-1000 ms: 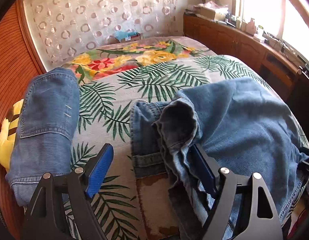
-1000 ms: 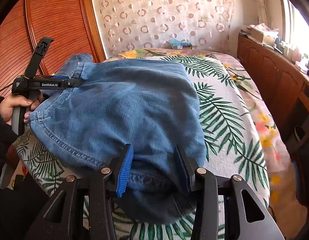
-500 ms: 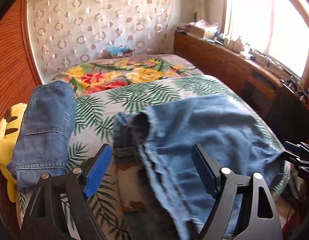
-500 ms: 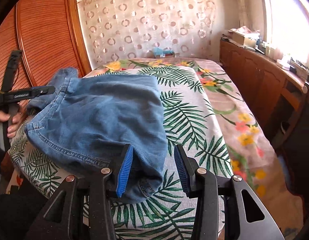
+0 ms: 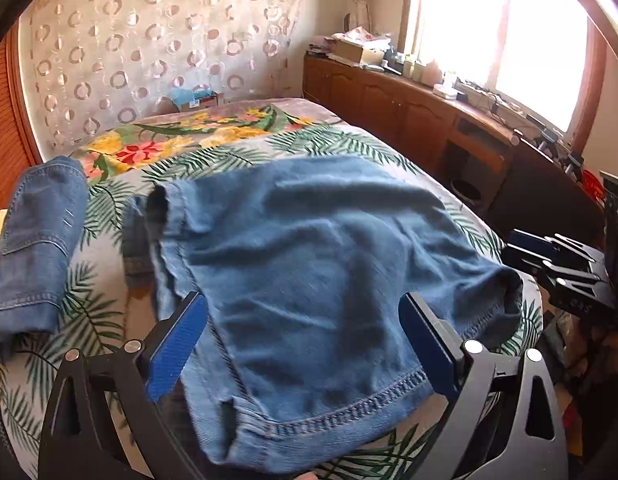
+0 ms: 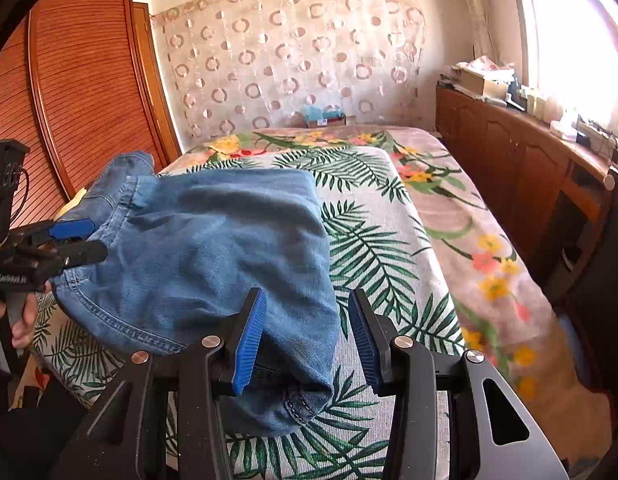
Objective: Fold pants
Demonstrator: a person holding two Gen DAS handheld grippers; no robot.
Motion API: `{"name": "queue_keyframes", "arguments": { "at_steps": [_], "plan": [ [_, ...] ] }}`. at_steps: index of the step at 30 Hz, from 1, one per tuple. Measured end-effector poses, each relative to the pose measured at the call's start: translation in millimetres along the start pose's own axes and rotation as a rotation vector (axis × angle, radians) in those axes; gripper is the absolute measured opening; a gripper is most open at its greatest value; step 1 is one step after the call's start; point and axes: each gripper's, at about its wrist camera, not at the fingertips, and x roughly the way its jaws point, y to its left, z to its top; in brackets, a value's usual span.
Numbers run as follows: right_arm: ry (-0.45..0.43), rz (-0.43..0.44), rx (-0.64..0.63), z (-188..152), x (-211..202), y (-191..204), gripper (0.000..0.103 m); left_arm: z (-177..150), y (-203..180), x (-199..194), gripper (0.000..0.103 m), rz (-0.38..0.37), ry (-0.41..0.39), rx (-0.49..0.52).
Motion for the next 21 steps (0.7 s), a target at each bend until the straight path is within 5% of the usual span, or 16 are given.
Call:
{"name": "queue_keyframes", "arguments": {
  "at_steps": [8,21],
  "plan": [
    [0.081,-0.001,0.041,-11,27,-10,0.045,-17,-2,16,0.097,0.018,0.055,0.011],
    [0.091,0.022,0.085,-11,35,-11,0.045,-28,-1,21,0.097,0.038,0.055,0.021]
  ]
}}
